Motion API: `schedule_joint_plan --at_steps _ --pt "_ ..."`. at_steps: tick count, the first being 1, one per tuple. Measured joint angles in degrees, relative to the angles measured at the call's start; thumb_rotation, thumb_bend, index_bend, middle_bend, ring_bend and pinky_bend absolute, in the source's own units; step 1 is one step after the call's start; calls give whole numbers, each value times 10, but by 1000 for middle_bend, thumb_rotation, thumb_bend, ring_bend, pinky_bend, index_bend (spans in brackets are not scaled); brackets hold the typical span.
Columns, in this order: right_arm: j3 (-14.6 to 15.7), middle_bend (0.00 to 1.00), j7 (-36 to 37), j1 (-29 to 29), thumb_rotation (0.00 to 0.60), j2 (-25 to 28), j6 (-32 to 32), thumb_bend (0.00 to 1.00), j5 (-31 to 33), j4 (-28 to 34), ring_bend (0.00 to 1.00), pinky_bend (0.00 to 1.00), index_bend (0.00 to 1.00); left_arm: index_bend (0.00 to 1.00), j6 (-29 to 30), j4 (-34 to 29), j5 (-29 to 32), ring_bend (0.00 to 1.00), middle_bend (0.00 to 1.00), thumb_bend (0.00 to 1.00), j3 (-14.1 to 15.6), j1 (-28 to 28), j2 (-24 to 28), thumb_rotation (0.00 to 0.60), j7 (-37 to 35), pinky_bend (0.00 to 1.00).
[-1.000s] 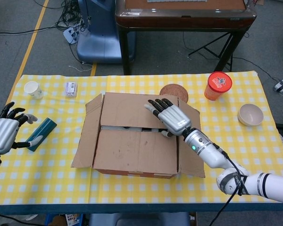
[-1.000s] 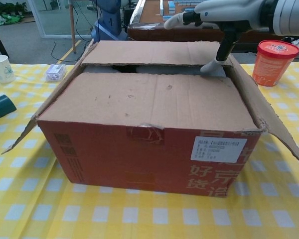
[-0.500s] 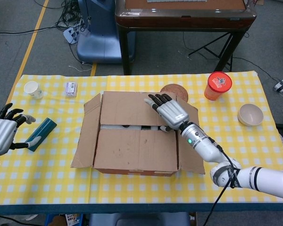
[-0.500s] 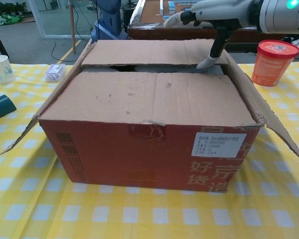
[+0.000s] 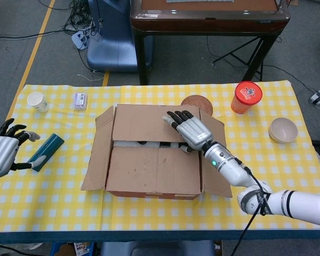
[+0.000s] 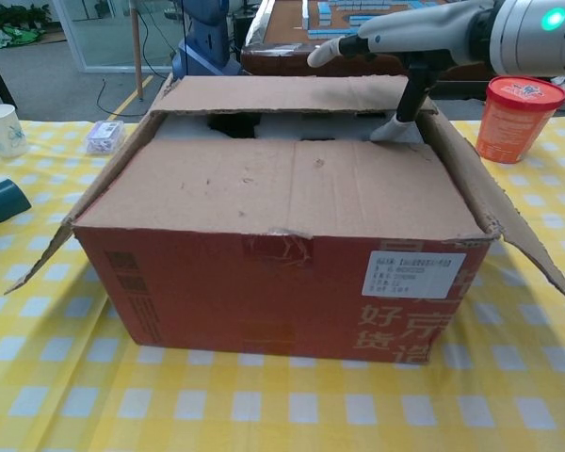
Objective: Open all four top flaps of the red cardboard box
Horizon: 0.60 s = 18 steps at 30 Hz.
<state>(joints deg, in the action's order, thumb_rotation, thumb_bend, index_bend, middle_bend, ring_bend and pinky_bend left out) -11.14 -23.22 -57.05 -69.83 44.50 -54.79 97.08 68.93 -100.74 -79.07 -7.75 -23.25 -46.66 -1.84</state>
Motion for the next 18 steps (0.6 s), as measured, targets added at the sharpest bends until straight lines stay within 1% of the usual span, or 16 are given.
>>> schedule_joint_plan --at_steps 4,9,13,18 --pt "5 0 3 2 600 3 5 173 -3 2 0 72 0 433 -1 4 -1 190 409 234 0 1 -2 355 -4 0" --pt "5 0 -1 -5 600 -4 3 173 4 -15 0 72 0 433 -1 6 -2 190 409 234 -1 1 -4 354 -6 0" --pt "-5 0 -2 -18 600 -18 4 174 14 -37 0 72 0 433 1 5 -3 190 409 235 -1 3 -4 353 -6 0" --pt "-22 0 -1 -31 600 -18 9 174 23 -45 0 72 0 433 4 6 -3 190 409 235 -1 7 -2 354 -10 0"
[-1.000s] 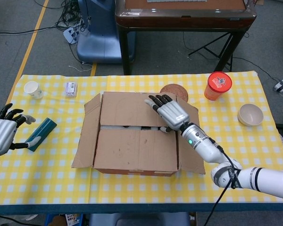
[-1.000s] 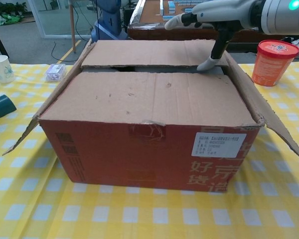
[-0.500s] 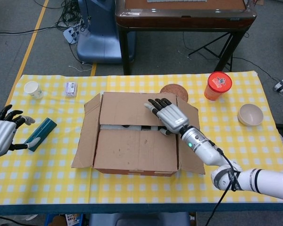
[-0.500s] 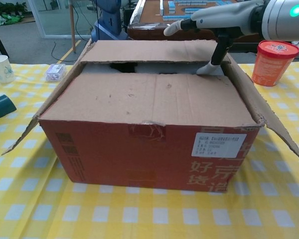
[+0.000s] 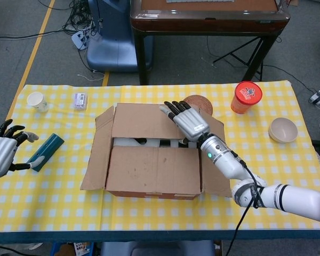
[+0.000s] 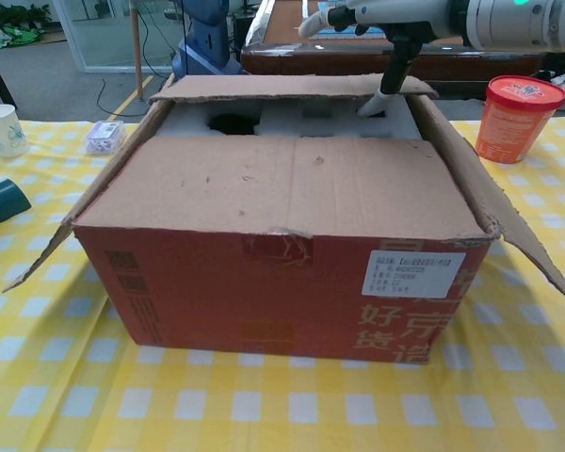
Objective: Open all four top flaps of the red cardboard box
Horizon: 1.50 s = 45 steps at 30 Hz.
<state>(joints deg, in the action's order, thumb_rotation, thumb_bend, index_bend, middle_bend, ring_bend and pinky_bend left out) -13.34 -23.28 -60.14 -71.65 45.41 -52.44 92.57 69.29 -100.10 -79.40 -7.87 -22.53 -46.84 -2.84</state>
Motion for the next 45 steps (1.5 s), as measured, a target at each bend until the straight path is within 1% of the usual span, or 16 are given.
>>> schedule_joint_plan --at_steps 6,13,19,27,34,45 --pt "-26 0 1 -15 600 13 9 174 20 -14 0 72 0 433 0 4 -2 190 409 234 2 3 1 352 -4 0" --pt "-54 0 -16 -49 600 26 8 174 65 -53 0 72 0 433 2 5 -3 190 409 234 2 7 3 353 -8 0" --pt "-67 0 -41 -77 600 29 9 176 107 -89 0 72 0 433 2 3 -3 190 409 235 1 8 5 352 -9 0" --pt "-63 0 -85 -108 600 10 11 176 158 -163 0 72 0 433 -1 0 -4 190 409 234 2 9 7 354 -8 0" --pt "-54 0 -115 -132 600 -27 1 176 210 -240 0 72 0 433 1 -5 -5 190 409 235 3 11 9 354 -6 0" --pt "-40 0 -125 -152 600 -100 -42 176 237 -354 0 72 0 433 3 -9 -10 190 409 235 7 17 13 353 -6 0"
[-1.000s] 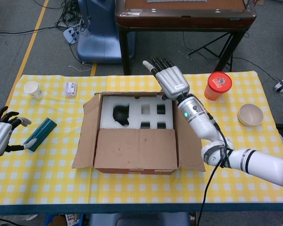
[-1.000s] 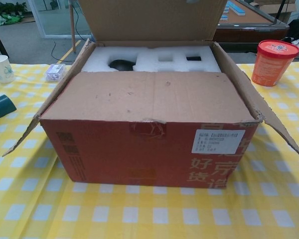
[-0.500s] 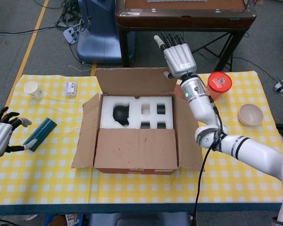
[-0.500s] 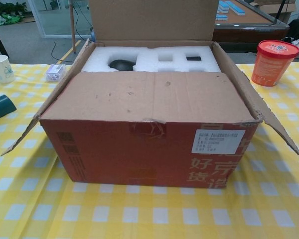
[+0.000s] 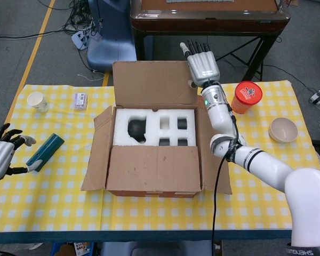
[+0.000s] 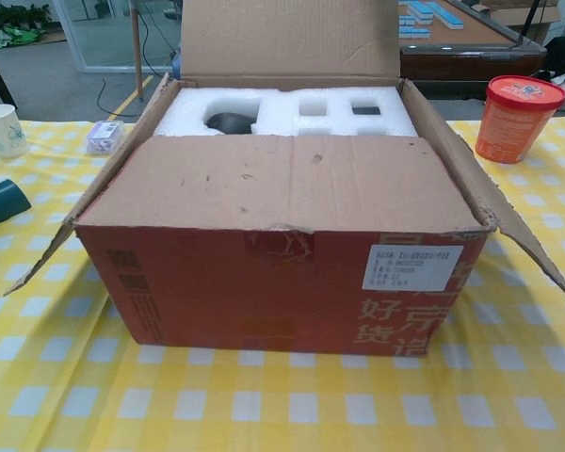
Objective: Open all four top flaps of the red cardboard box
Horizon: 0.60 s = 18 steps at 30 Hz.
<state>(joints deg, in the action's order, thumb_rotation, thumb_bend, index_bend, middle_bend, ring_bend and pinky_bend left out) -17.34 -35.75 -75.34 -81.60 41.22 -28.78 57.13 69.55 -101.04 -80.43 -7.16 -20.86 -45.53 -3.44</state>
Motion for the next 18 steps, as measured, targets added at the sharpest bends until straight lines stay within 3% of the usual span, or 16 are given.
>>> schedule_joint_plan --at_steps 4,9,18 --pt "-5 0 21 1 600 -2 -1 176 -15 2 0 72 0 433 0 4 -1 190 409 234 2 3 2 354 -3 0" --pt "-11 5 42 15 600 24 1 176 -31 52 0 72 0 435 -2 11 -3 190 409 234 2 3 3 355 -12 0" --pt "-7 113 88 66 600 117 4 211 -74 232 51 72 0 443 12 17 -25 190 409 234 -3 2 6 376 -42 0"
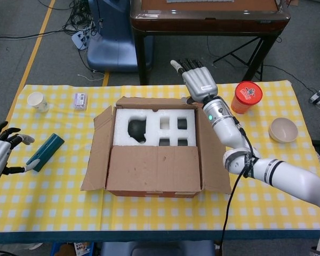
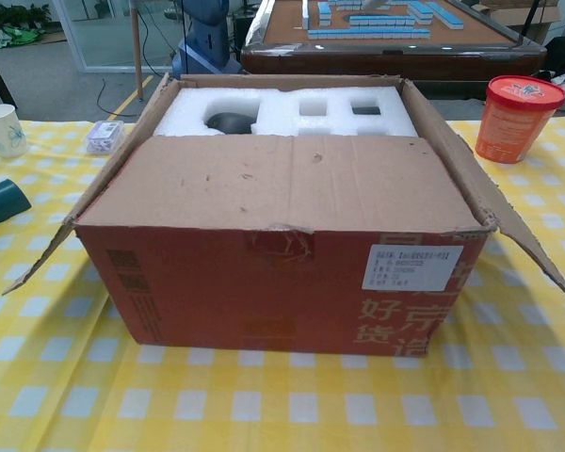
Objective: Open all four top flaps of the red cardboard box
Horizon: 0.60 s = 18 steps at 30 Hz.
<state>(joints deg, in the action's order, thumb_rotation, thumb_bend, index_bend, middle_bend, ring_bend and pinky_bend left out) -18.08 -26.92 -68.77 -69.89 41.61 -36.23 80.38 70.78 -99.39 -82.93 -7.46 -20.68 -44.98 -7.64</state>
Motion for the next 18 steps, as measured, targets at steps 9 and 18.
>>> schedule_joint_plan --at_steps 9,18 --pt "27 212 54 76 600 104 7 486 -99 198 126 72 129 444 -3 -4 -1 190 409 234 -2 -5 -10 383 7 0" --pt "67 228 113 145 600 154 12 809 -207 279 140 74 170 444 1 -5 0 190 409 234 -3 -5 -15 380 6 0"
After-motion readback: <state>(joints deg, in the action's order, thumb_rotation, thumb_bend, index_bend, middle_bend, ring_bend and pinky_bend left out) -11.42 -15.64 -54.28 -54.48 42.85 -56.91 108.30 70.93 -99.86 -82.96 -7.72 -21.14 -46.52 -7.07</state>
